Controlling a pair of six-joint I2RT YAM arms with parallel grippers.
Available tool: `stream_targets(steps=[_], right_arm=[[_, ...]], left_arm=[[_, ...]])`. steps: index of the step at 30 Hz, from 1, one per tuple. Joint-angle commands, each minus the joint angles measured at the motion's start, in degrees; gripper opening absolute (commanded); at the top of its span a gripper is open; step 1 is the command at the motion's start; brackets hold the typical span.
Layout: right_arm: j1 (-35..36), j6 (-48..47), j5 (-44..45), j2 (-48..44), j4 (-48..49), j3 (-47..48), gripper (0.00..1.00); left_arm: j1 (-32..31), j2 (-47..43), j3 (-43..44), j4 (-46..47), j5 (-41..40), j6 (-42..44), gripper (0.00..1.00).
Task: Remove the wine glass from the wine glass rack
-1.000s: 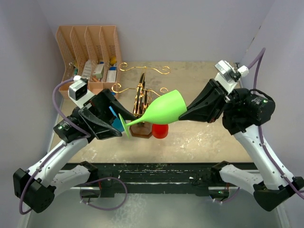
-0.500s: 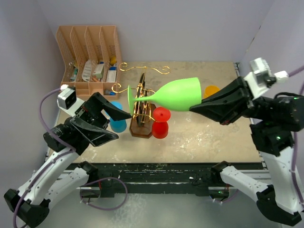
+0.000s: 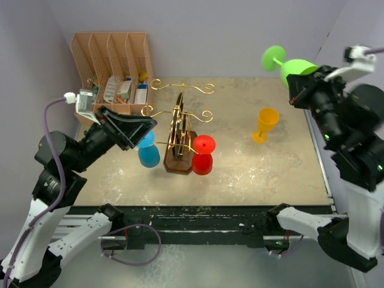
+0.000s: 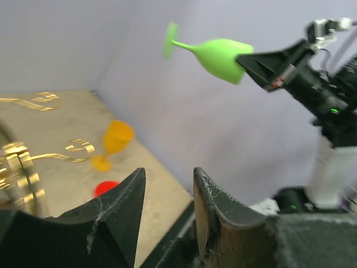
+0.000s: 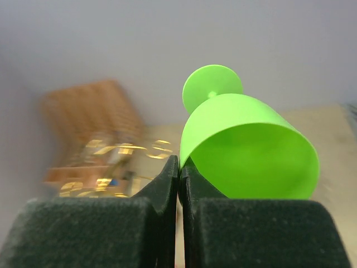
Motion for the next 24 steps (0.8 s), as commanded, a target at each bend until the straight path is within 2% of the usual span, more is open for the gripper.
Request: stream_targets(steps=[1, 4, 7, 9, 13, 15, 24], right_arm=[[-0.24, -3.74, 29.41, 7.19, -13.91, 0.86, 0.0], [-1.5, -3.52, 31.33, 10.58, -15.67, 0.02, 0.0], [-8.03, -5.75, 24.11, 12.68, -12.05, -1.17, 0.0], [-15.21, -6.28, 16.97, 15.65, -11.64, 1.7, 0.0], [-22.66, -5.38, 11.54, 23.74, -14.19, 8.94, 0.0], [-26.7, -4.49, 6.89, 28.14, -14.93, 9.33, 0.0], [-35.86, -1.82, 0.08, 27.94, -6.53, -10.41, 0.0]], left_arm=[[-0.11, -0.15, 9.0, -32.98, -26.7, 12.68, 0.44], [-0.11, 0.45, 11.19, -40.84, -35.49, 14.34, 0.44], [-0.11, 1.83, 12.44, -47.37, -41.37, 15.3, 0.42], [-0.11, 2.31, 12.35, -49.04, -43.34, 15.59, 0.42], [-0.11, 1.54, 10.49, -49.07, -44.26, 16.73, 0.42], [-0.11, 1.09, 9.45, -48.58, -44.4, 17.48, 0.43], [-0.11, 1.88, 7.42, -45.89, -41.55, 19.49, 0.5]])
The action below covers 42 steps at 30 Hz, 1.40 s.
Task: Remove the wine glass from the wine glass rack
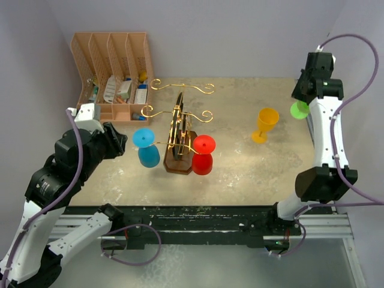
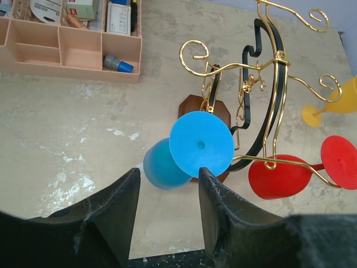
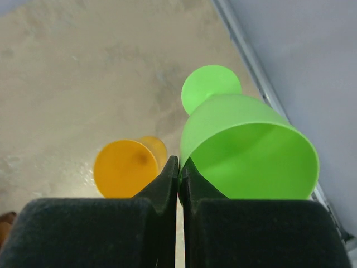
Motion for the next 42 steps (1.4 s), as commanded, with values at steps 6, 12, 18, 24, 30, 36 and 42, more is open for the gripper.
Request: stream_targets(steps=[6, 12, 18, 24, 30, 36, 42], right_arm=[[-5.09, 2.59, -7.17, -1.81, 8.28, -13.43, 0.0], [-5.22, 2.97, -10.59, 1.19, 8.82, -14.27, 0.0], [-5.22, 3.41, -12.18, 4.86, 9.03, -14.63, 0.0], [-5.15, 2.7, -10.38, 7.67, 9.18, -15.25, 0.0], [-5.14, 2.57, -11.38, 8.33, 9.7, -16.9, 0.0], [-5.06, 2.57, -12.66, 7.87, 9.65, -16.59, 0.19], [-4.98, 2.3, -12.9, 5.36, 8.33, -14.58, 0.29]], left_arm=[[-0.11, 0.74, -4.35, 4.29, 6.99, -0.58, 0.52], [-0.11, -0.3, -8.29, 5.0, 8.65, -2.2, 0.52], [-0.11, -1.65, -9.58, 5.07, 8.87, -3.11, 0.52], [-0.11, -2.03, -9.75, 4.62, 9.44, -3.75, 0.52], [-0.1, -2.12, -9.76, 4.12, 10.28, -4.28, 0.57], [-0.11, -2.05, -9.19, 3.66, 10.48, -4.51, 0.64], [-0.11, -1.85, -8.08, 2.81, 9.97, -4.8, 0.65]])
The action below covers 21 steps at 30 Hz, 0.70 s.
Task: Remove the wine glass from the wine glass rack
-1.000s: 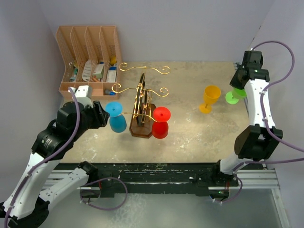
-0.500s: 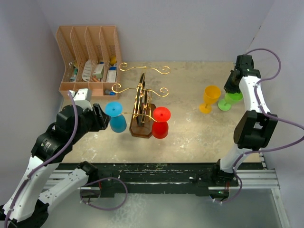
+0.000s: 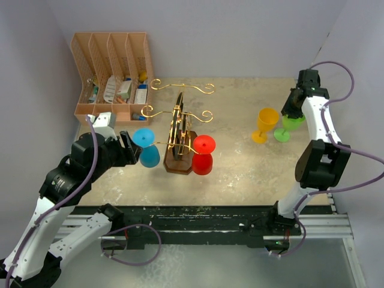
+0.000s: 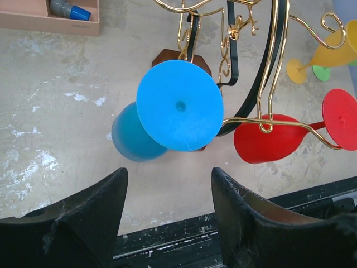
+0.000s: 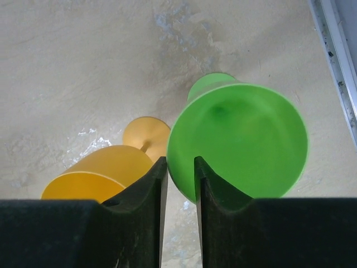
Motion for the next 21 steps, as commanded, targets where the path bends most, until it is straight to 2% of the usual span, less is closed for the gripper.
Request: stream_targets(steps=[1, 5, 10, 12, 16, 21], right_arm=[[0.44, -0.31, -0.26, -4.67, -0.66, 2.62, 0.29], [0.99, -0.45, 1.75, -8.97, -0.4, 3.76, 0.37], [2.18, -1.15, 1.78, -15.12, -1.24, 6.38, 0.38], [3.15, -1.64, -2.73, -19.09, 0.2, 5.85, 0.38], [8.61, -1.14, -18.27, -29.83, 8.62, -0.73, 0.46], [20.14, 3.63, -23.52, -40.51, 17.47, -11.43, 0.45]], left_arm=[[-0.11, 0.04, 1.75, 0.68, -0.08, -0.88, 0.66], [-0.11, -0.03, 2.24, 0.33, -0.37, -1.21, 0.66], [-0.11, -0.35, 2.55, 0.66, -0.92, -1.56, 0.66], [-0.11, -0.48, 2.84, 0.82, -1.34, -1.77, 0.66], [-0.11, -1.23, 3.39, 1.12, -2.52, -3.92, 0.66], [-0.11, -3.64, 2.04, 2.91, -4.19, -9.32, 0.66]])
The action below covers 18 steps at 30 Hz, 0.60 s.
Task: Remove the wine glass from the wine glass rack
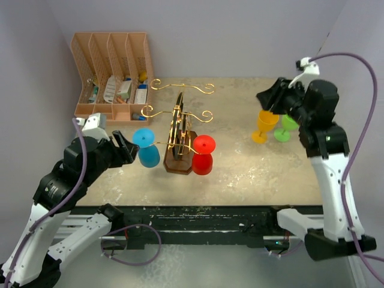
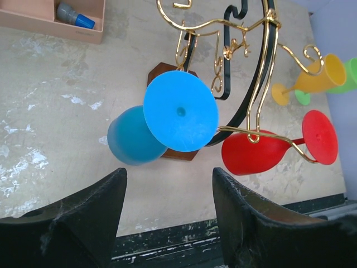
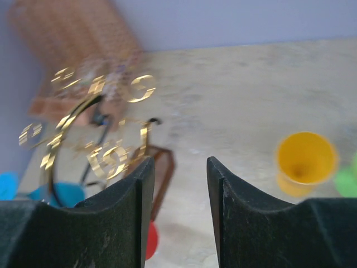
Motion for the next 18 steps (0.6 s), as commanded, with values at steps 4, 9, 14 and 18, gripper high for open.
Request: stream_targets(steps=[4, 9, 14, 18], right_arm=[[8.14, 5.58, -12.02, -11.58, 12.19, -12.58, 0.42], [8.19, 4.14, -11.74, -16.61, 12.28, -14.94, 0.41], [8.16, 1.23, -10.93, -17.4, 9.9, -14.84, 0.41], [8.22, 1.05, -11.39, -18.35, 9.97, -15.28, 0.41]], left_arm=[[-0.11, -2.75, -0.56, 4.93, -3.79, -9.35, 0.66], [-0.11, -0.13, -3.01, 8.13, -2.46, -12.64, 0.63], [-0.11, 0.38, -5.18, 11.48, 0.71, -18.17, 0.58], [-0.11, -2.17, -8.31, 13.23, 2.56, -23.48, 0.53]])
